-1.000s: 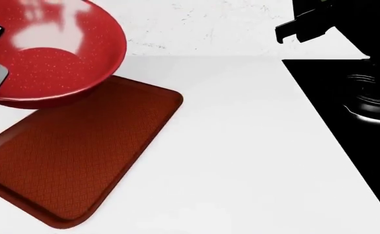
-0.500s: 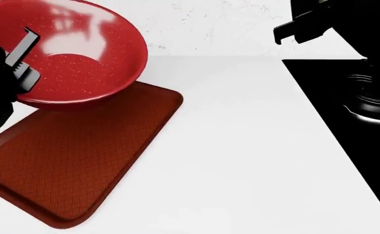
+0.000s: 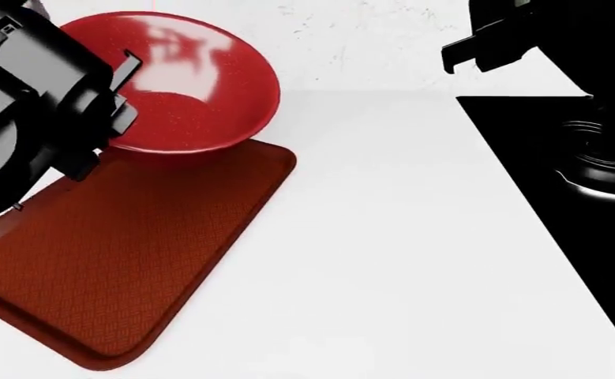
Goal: Place the two vegetables and bowl onto the tray for setting up a vegetable dip station.
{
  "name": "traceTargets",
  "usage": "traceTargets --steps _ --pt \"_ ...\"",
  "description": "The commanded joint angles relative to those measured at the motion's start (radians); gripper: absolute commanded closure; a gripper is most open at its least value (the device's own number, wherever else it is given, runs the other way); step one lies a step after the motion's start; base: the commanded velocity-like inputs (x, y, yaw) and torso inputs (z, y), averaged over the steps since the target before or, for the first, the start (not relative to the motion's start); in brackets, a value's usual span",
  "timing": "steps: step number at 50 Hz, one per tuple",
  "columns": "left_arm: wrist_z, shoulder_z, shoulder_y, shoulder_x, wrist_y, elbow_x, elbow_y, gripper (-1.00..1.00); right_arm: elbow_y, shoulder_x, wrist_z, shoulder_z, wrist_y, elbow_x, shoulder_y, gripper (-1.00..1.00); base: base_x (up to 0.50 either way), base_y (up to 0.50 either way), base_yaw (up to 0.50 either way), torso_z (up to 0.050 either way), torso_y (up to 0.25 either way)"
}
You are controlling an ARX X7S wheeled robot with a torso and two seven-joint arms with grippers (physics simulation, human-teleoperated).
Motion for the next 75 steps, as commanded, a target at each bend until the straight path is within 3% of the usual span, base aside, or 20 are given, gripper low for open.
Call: traceTargets --steps 1,17,37,75 --pt "0.055 -0.023 0.067 0.044 -0.029 -0.015 -0.074 1.0 -0.001 0.0 0.0 0.0 0.002 -0.009 0.001 1.0 0.0 0.0 0.0 0.0 0.0" --pt "0.071 -0.026 0.1 0.057 -0.043 -0.002 -0.072 1.0 0.001 0.003 -0.006 -0.005 -0.003 -0.013 0.001 1.0 0.0 0.0 0.0 0.0 0.001" --pt "0.022 -0.013 0.083 -0.004 0.0 0.028 0.005 1.0 0.005 0.0 -0.015 -0.015 -0.006 -0.022 0.004 1.0 0.0 0.0 0.0 0.0 0.001" --pt "0.013 -0.022 0.132 0.008 0.004 0.035 0.024 1.0 0.002 0.006 -0.012 -0.018 -0.012 -0.015 0.008 1.0 0.0 0.0 0.0 0.0 0.0"
